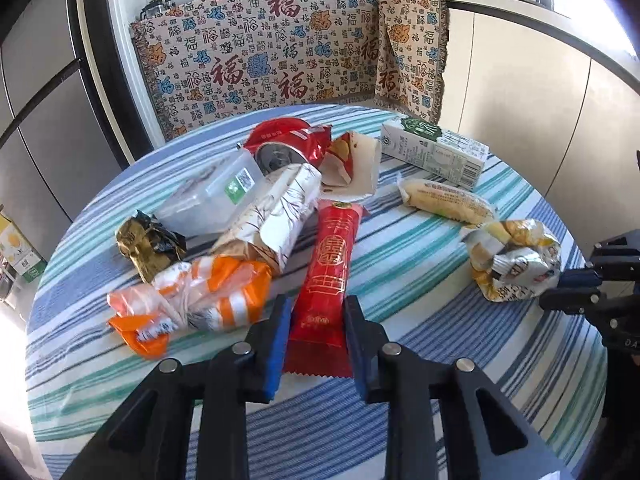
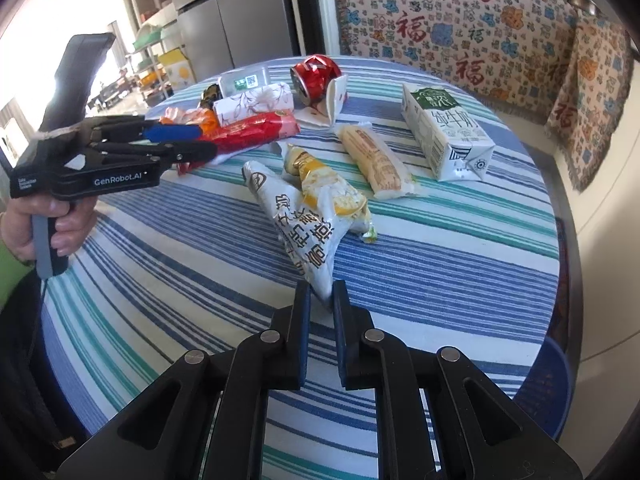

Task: Collect trash
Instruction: 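Grasp the red candy wrapper with the left tool while the right tool grasps the white-yellow snack bag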

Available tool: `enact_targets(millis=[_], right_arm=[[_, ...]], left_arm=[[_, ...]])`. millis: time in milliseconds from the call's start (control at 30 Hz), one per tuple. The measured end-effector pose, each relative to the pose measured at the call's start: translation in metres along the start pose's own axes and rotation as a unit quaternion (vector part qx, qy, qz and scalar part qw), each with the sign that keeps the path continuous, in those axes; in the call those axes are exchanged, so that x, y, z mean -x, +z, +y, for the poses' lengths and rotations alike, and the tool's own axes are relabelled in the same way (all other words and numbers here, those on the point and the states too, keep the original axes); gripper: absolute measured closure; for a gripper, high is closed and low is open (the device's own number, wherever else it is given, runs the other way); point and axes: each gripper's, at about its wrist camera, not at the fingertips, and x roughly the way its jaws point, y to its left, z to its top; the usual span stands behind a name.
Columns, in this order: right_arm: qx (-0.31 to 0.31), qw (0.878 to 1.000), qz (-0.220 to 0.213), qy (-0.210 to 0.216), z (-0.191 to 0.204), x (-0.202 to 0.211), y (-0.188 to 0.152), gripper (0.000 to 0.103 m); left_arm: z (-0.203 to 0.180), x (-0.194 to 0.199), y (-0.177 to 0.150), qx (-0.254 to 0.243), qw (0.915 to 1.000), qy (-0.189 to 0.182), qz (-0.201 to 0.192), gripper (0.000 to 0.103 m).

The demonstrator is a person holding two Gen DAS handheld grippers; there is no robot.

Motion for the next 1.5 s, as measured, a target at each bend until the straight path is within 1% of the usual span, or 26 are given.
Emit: enact_targets(millis=[100, 200, 267, 300, 333, 367, 433, 467, 500, 533, 567, 600, 700, 767, 800, 833, 933, 967, 1000, 1033, 1067, 1100, 1167, 1333, 1500], right_arm=[[-0.005, 1.000, 0.001, 0.000, -0.003, 0.002, -0.002, 0.089], [-0.005, 1.000, 0.007, 0.002, -0.003, 0.002, -0.002, 0.088], [-0.003, 1.000, 0.011, 0.005, -0.003, 0.002, -0.003, 0.088], [-0.002, 1.000, 0.014, 0.008, -0.002, 0.003, -0.003, 0.088], [-0.001, 1.000, 0.015, 0.012, -0.002, 0.003, -0.003, 0.087], [0.000, 1.000, 0.014, 0.014, -0.001, 0.004, -0.004, 0.084], [0.007, 1.000, 0.006, 0.016, 0.001, 0.009, -0.002, 0.076], [0.010, 1.000, -0.001, 0.015, 0.001, 0.012, 0.000, 0.069], [0.012, 1.000, -0.009, 0.013, 0.002, 0.015, 0.000, 0.060], [0.014, 1.000, -0.016, 0.011, 0.002, 0.017, 0.002, 0.055], [0.017, 1.000, -0.025, 0.010, 0.002, 0.019, 0.004, 0.048], [0.021, 0.999, -0.032, 0.010, 0.002, 0.020, 0.006, 0.042], [0.036, 0.999, -0.041, 0.008, 0.003, 0.017, 0.014, 0.036], [0.045, 0.998, -0.041, 0.011, 0.004, 0.012, 0.020, 0.036], [0.052, 0.998, -0.041, 0.011, 0.006, 0.009, 0.023, 0.036], [0.059, 0.997, -0.042, 0.010, 0.007, 0.006, 0.025, 0.036], [0.081, 0.996, -0.044, 0.010, 0.012, -0.002, 0.032, 0.036], [0.087, 0.995, -0.040, 0.011, 0.013, -0.005, 0.034, 0.036], [0.095, 0.995, -0.028, 0.010, 0.015, -0.010, 0.035, 0.039], [0.100, 0.995, -0.018, 0.002, 0.016, -0.013, 0.035, 0.047], [0.102, 0.995, -0.011, -0.003, 0.017, -0.013, 0.035, 0.063], [0.092, 0.996, -0.009, -0.001, 0.015, -0.011, 0.035, 0.069], [0.070, 0.997, -0.010, 0.009, 0.010, -0.004, 0.034, 0.076], [0.015, 0.999, -0.027, 0.029, -0.002, 0.018, 0.026, 0.079], [-0.024, 0.999, -0.035, 0.026, -0.010, 0.034, 0.018, 0.080]], left_arm=[[-0.007, 0.013, -0.016, 0.018, 0.9998, -0.001, 0.008, 0.078], [-0.012, 0.027, -0.031, 0.050, 0.9983, -0.018, 0.021, 0.076], [-0.017, 0.035, -0.039, 0.057, 0.9971, -0.042, 0.028, 0.068], [-0.019, 0.037, -0.041, 0.058, 0.9964, -0.054, 0.031, 0.057], [-0.020, 0.038, -0.042, 0.057, 0.9957, -0.066, 0.033, 0.049], [-0.022, 0.038, -0.041, 0.052, 0.9957, -0.071, 0.030, 0.047], [-0.027, 0.034, -0.033, 0.035, 0.9975, -0.055, 0.026, 0.047], [-0.028, 0.031, -0.029, 0.029, 0.9980, -0.051, 0.024, 0.047], [-0.028, 0.027, -0.026, 0.023, 0.9979, -0.054, 0.025, 0.045], [-0.029, 0.021, -0.021, 0.017, 0.9978, -0.058, 0.030, 0.045], [-0.030, 0.015, -0.018, 0.012, 0.9978, -0.055, 0.034, 0.045], [-0.031, 0.009, -0.016, 0.005, 0.9980, -0.050, 0.039, 0.045], [-0.032, 0.001, -0.015, -0.005, 0.9980, -0.042, 0.046, 0.046], [-0.033, 0.002, -0.015, -0.005, 0.9983, -0.039, 0.043, 0.058], [-0.033, 0.002, -0.016, -0.004, 0.9982, -0.039, 0.045, 0.069], [-0.032, 0.002, -0.016, -0.002, 0.9982, -0.038, 0.047, 0.078], [-0.031, 0.004, -0.017, 0.005, 0.9985, -0.032, 0.045, 0.082], [-0.030, 0.005, -0.017, 0.007, 0.9985, -0.032, 0.044, 0.083], [-0.030, 0.007, -0.018, 0.010, 0.9985, -0.031, 0.043, 0.084], [-0.029, 0.008, -0.018, 0.013, 0.9986, -0.030, 0.042, 0.085], [-0.028, 0.011, -0.019, 0.018, 0.9986, -0.030, 0.039, 0.085], [-0.028, 0.013, -0.019, 0.024, 0.9986, -0.030, 0.037, 0.086], [-0.026, 0.019, -0.019, 0.038, 0.9982, -0.035, 0.029, 0.087], [-0.033, 0.032, -0.017, 0.064, 0.9967, -0.049, 0.011, 0.089], [-0.052, 0.035, -0.013, 0.080, 0.9954, -0.052, 0.003, 0.089]])
